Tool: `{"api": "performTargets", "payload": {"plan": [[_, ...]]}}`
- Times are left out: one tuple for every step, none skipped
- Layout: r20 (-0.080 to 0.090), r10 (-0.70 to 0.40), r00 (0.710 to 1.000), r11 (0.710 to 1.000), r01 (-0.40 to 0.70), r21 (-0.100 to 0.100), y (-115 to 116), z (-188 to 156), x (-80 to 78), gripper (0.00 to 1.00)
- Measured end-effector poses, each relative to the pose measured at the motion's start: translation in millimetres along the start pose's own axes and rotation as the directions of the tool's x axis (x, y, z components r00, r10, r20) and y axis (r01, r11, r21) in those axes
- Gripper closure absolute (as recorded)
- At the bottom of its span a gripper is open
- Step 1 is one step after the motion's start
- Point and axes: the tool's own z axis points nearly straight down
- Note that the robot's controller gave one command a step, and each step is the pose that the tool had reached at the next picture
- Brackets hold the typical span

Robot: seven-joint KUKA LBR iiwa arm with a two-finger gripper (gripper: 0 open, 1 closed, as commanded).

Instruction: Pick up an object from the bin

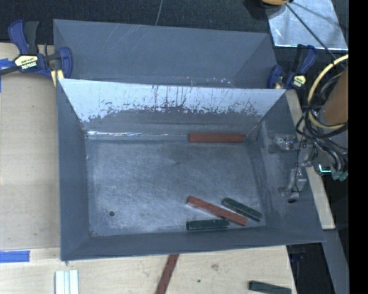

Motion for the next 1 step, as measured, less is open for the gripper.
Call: {"api": "performTargets", "payload": {"plan": [[0.006,-0.003,1.0,1.0,0.003,0.001,0.8,-3.7,-1.2,0.0]]}}
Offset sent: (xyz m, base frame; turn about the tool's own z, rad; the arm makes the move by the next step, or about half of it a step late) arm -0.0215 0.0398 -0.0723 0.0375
